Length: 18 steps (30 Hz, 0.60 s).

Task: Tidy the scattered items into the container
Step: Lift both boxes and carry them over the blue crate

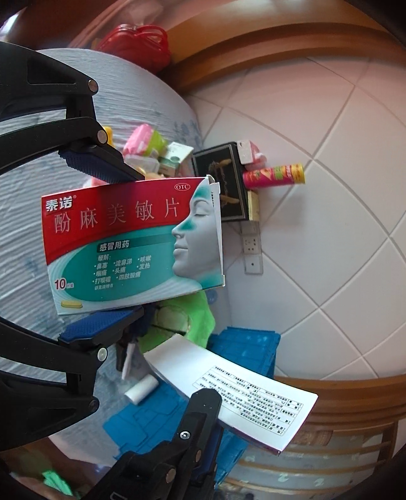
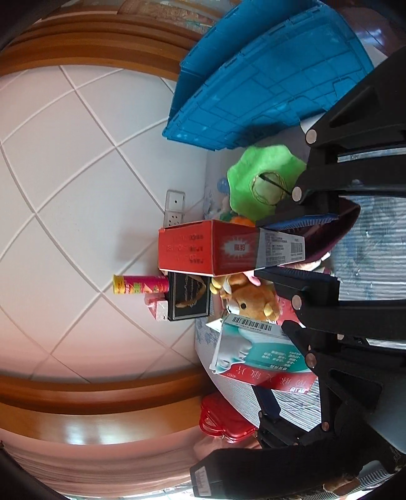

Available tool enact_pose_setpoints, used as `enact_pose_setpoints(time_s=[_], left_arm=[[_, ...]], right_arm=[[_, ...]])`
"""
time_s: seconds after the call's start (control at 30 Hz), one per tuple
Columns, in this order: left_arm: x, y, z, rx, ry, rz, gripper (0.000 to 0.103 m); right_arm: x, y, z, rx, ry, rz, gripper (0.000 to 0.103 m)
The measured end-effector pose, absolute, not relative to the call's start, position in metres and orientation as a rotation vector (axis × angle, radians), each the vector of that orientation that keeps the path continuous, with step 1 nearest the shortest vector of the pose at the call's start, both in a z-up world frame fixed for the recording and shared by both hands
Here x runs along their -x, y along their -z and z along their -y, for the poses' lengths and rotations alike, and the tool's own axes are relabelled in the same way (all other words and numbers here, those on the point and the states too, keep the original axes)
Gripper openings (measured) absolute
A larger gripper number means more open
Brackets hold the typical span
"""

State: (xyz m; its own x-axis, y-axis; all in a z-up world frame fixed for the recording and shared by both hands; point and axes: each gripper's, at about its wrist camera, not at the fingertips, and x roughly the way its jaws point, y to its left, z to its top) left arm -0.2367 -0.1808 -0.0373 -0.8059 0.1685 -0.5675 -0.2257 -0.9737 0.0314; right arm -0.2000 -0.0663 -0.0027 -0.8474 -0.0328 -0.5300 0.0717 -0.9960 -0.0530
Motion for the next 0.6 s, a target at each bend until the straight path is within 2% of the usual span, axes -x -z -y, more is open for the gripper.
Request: enact_pose_setpoints(time_s=[0.33,0.6], left_arm=[[0.25,0.028,0.011,0.764,-2.742,-0.149,0.075],[0.256,-0.023,-0.154,0.779,-2.7,-0.131,0.075]], right_arm=[[0.198,-0.03,-0.106,-0.728,3.079,-0.137,0.023],[0.201,-0.053,-0.27,-0.743,3.156,-0.183,0.023]])
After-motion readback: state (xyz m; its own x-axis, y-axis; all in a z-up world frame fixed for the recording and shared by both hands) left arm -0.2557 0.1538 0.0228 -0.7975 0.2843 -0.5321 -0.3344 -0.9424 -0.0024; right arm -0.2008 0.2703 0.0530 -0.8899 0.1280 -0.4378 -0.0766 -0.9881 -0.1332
